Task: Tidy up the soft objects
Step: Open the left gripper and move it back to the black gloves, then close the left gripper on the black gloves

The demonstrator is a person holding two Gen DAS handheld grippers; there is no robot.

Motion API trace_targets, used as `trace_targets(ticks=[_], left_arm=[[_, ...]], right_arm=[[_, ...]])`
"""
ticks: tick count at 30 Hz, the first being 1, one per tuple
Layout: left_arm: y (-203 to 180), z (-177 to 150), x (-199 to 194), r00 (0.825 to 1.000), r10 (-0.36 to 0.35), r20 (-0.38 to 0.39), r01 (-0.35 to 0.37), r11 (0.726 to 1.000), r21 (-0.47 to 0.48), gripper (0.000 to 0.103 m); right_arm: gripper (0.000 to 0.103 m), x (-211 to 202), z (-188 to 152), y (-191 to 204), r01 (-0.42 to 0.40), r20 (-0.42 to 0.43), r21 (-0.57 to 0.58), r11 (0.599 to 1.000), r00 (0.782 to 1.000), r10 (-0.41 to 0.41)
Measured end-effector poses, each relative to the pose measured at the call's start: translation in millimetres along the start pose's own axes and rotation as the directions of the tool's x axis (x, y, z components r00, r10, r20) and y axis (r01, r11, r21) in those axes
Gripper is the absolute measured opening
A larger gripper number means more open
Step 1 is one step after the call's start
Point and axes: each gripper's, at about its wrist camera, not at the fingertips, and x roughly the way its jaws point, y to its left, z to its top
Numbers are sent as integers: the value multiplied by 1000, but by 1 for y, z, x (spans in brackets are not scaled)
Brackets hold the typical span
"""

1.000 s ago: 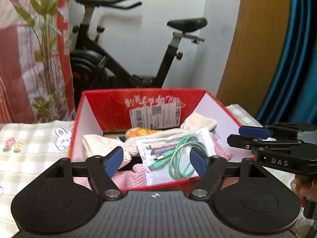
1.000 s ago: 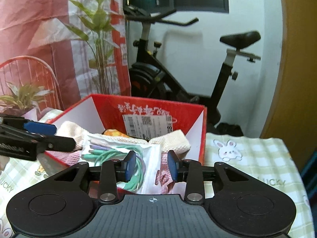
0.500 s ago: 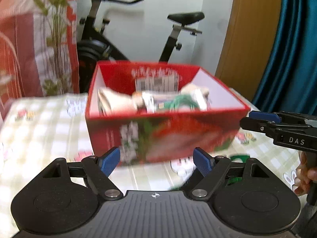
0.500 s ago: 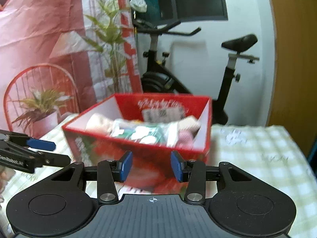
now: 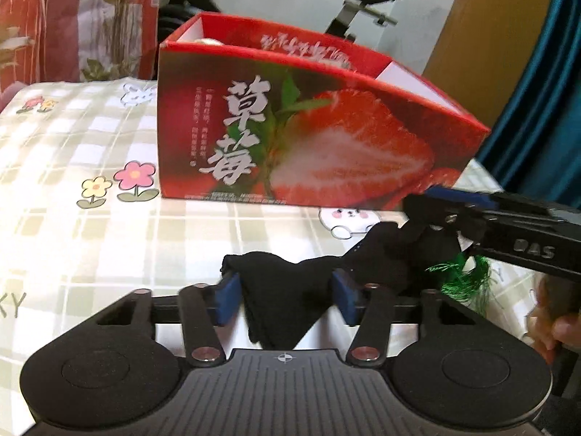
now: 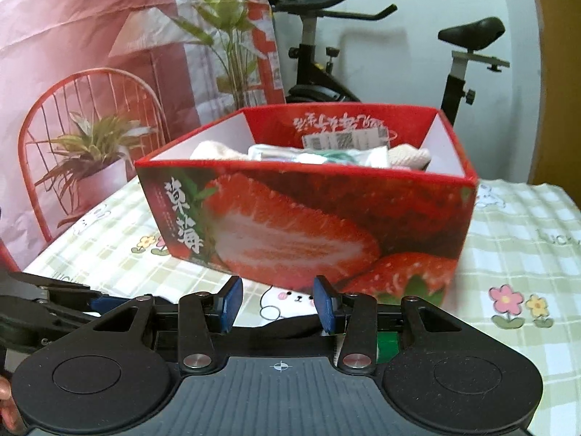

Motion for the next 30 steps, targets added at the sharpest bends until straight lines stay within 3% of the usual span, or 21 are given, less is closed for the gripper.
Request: trace_targets(ticks=[1, 4, 11, 17, 30], left_arm=[[0, -2, -1, 1000, 11, 9, -11, 1000, 8, 34], [4, -5, -7, 999, 23, 25, -23, 1000, -8, 25], [32, -10, -23, 992, 110, 60, -104, 990, -93, 24], [48, -12, -30, 984, 160, 78, -146, 976, -160, 26], [57, -19, -27, 981, 173, 93, -152, 968, -199, 30]], right_arm=[[40, 2, -1, 1, -3, -4, 2, 1000, 1000, 3], [40, 7, -5, 4, -11, -23, -3, 1000, 1000, 11], [47, 20, -9, 15, -56, -73, -72, 996, 996, 51], [48, 37, -9, 33, -92, -115, -160, 983, 991, 74], [47, 50, -25, 48, -117, -153, -154, 981, 984, 93]])
